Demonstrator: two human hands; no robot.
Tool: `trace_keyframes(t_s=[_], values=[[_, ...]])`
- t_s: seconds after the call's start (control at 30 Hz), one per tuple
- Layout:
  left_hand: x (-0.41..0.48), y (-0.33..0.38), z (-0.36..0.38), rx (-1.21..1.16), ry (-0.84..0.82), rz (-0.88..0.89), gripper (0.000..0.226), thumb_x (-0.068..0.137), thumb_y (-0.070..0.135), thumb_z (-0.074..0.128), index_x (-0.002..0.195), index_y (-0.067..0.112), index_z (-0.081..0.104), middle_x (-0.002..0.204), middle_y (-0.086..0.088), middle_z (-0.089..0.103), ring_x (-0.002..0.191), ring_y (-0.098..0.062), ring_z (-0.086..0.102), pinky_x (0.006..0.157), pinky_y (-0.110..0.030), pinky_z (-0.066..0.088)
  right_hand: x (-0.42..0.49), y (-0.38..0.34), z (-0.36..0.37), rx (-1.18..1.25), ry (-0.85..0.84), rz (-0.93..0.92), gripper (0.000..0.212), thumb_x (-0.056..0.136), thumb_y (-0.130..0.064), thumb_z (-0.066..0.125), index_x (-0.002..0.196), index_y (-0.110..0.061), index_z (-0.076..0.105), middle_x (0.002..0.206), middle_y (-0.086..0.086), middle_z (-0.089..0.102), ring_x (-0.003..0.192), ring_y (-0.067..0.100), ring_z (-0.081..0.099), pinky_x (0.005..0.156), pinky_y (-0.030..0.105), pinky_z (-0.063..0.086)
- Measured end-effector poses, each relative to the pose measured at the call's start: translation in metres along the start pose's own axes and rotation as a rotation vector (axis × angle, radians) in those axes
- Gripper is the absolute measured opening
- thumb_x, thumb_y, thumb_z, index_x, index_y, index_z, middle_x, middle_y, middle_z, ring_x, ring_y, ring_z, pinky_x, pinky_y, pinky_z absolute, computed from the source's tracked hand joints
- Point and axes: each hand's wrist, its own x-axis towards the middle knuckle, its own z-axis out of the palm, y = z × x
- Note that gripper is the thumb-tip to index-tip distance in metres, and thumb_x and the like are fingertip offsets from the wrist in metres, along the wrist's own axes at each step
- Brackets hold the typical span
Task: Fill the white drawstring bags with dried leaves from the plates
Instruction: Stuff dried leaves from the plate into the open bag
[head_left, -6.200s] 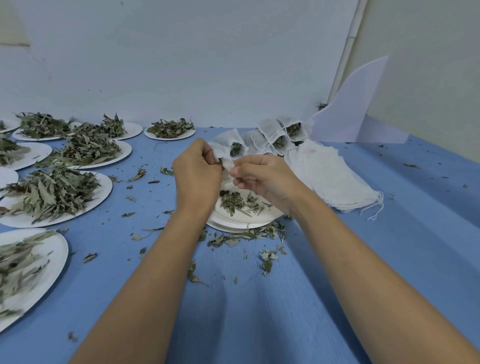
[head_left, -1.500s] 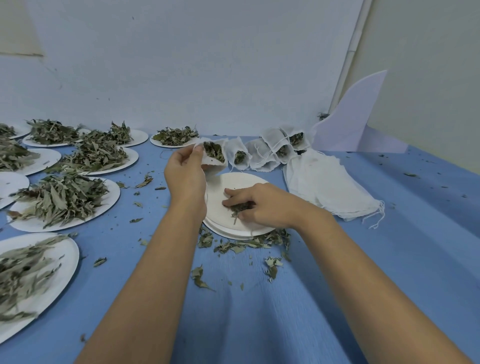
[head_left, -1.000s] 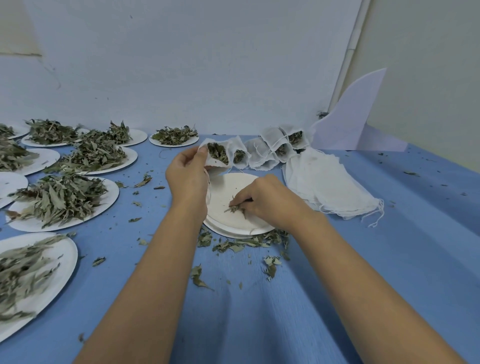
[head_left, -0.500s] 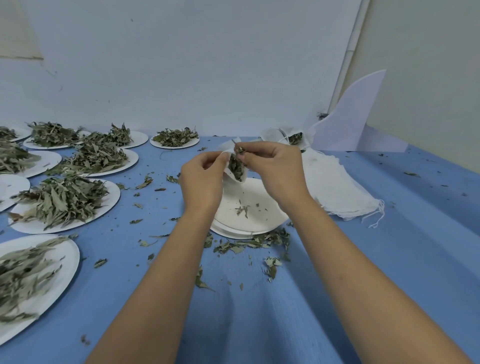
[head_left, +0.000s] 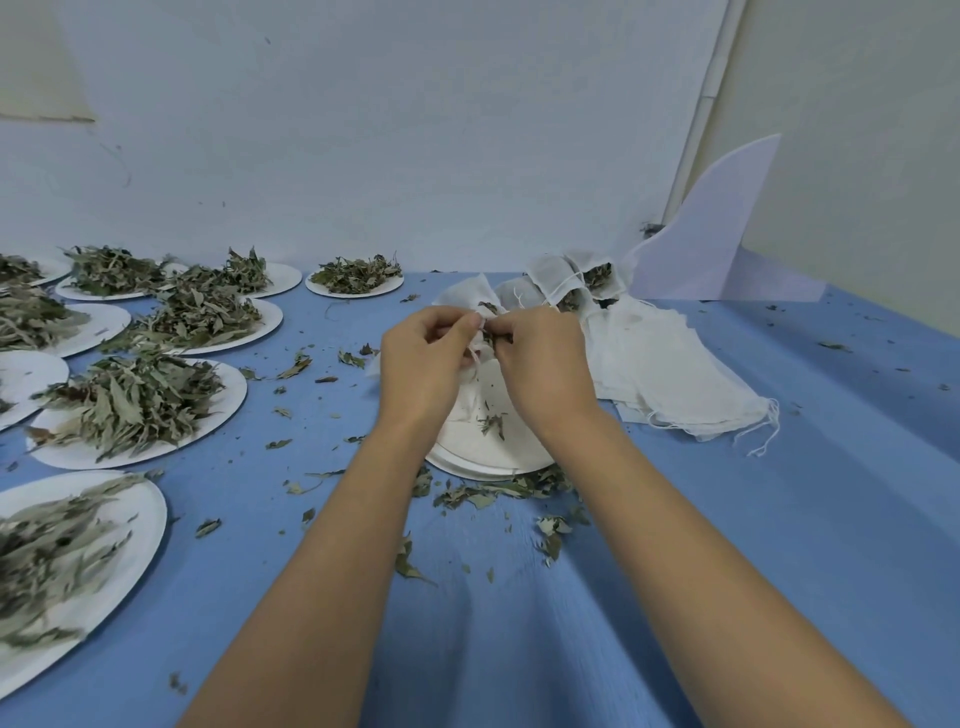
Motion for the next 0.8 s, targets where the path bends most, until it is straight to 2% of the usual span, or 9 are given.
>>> trace_keyframes(t_s=[0.13, 0.2, 0.3, 0.4, 0.53, 0.6, 0.67, 0.73, 0.8], values=[[-0.002, -0.002, 0.0, -0.006, -0.042, -0.003, 0.012, 0.089, 0.008, 0.064, 0.08, 0.016, 0.066, 0.068, 0.003, 0.062, 0.049, 0.005, 0.054, 0.053, -0.008, 0.044, 0.0, 0.003, 0.002, -0.115, -0.039, 0.031, 0.028, 0.089, 0.001, 0.044, 0.091, -0.007, 0.07, 0.078, 0.011, 0.066, 0.075, 0.027, 0.059, 0.068, 0.039, 0.048], [-0.001, -0.003, -0.001, 0.005, -0.061, 0.012, 0.011, 0.086, 0.01, 0.067, 0.08, 0.018, 0.066, 0.066, 0.006, 0.063, 0.053, 0.005, 0.056, 0.055, -0.009, 0.045, 0.001, 0.001, 0.001, -0.119, -0.053, 0.035, 0.024, 0.089, 0.001, 0.044, 0.083, -0.004, 0.066, 0.073, 0.008, 0.062, 0.072, 0.025, 0.055, 0.063, 0.033, 0.042], [0.001, -0.005, -0.001, 0.079, -0.059, 0.044, 0.011, 0.082, 0.014, 0.071, 0.079, 0.022, 0.064, 0.065, 0.006, 0.063, 0.061, -0.003, 0.06, 0.062, -0.016, 0.051, 0.004, -0.007, -0.006, 0.104, -0.055, 0.079, 0.023, 0.085, 0.005, 0.046, 0.067, -0.004, 0.057, 0.058, 0.003, 0.047, 0.06, 0.018, 0.041, 0.051, 0.025, 0.027], [0.001, -0.007, -0.001, 0.077, -0.059, 0.027, 0.011, 0.082, 0.014, 0.072, 0.079, 0.02, 0.063, 0.066, 0.003, 0.063, 0.064, -0.008, 0.061, 0.066, -0.022, 0.053, 0.004, -0.011, -0.011, 0.405, -0.146, 0.213, 0.022, 0.079, 0.01, 0.041, 0.073, 0.005, 0.062, 0.061, 0.008, 0.052, 0.058, 0.015, 0.044, 0.05, 0.016, 0.032], [0.001, -0.007, -0.002, 0.059, -0.044, 0.012, 0.01, 0.082, 0.016, 0.073, 0.083, 0.019, 0.063, 0.07, 0.0, 0.066, 0.065, -0.008, 0.062, 0.07, -0.025, 0.053, 0.003, -0.013, -0.007, 0.449, -0.144, 0.237, 0.028, 0.08, 0.012, 0.037, 0.064, -0.003, 0.054, 0.061, 0.008, 0.046, 0.057, 0.016, 0.037, 0.051, 0.024, 0.028], [0.001, -0.007, 0.0, 0.051, -0.052, 0.01, 0.01, 0.083, 0.016, 0.073, 0.084, 0.018, 0.063, 0.071, -0.001, 0.065, 0.065, -0.008, 0.06, 0.07, -0.025, 0.053, 0.001, -0.011, -0.006, 0.428, -0.069, 0.219, 0.025, 0.08, 0.013, 0.039, 0.071, 0.003, 0.061, 0.065, 0.016, 0.053, 0.062, 0.018, 0.04, 0.051, 0.028, 0.029], [0.0, -0.006, 0.002, 0.06, -0.055, 0.012, 0.01, 0.083, 0.017, 0.072, 0.083, 0.018, 0.062, 0.07, -0.002, 0.063, 0.066, -0.01, 0.058, 0.068, -0.026, 0.051, 0.0, -0.01, -0.006, 0.455, 0.001, 0.207, 0.03, 0.079, 0.013, 0.043, 0.085, 0.001, 0.07, 0.078, 0.015, 0.067, 0.07, 0.019, 0.054, 0.06, 0.031, 0.043], [0.0, -0.006, 0.003, 0.058, -0.063, 0.021, 0.009, 0.083, 0.017, 0.072, 0.082, 0.018, 0.062, 0.069, -0.001, 0.062, 0.065, -0.01, 0.057, 0.066, -0.025, 0.049, -0.001, -0.01, -0.007, 0.487, 0.073, 0.235, 0.034, 0.08, 0.011, 0.047, 0.095, -0.007, 0.072, 0.092, 0.003, 0.072, 0.085, 0.012, 0.062, 0.073, 0.02, 0.048], [0.0, -0.005, 0.003, 0.051, -0.067, 0.039, 0.01, 0.084, 0.016, 0.071, 0.081, 0.018, 0.062, 0.067, 0.001, 0.06, 0.061, -0.006, 0.056, 0.062, -0.02, 0.048, 0.0, -0.008, -0.008, 0.535, 0.152, 0.284, 0.027, 0.082, 0.007, 0.054, 0.098, -0.01, 0.067, 0.092, -0.006, 0.066, 0.087, 0.006, 0.059, 0.071, 0.01, 0.046]])
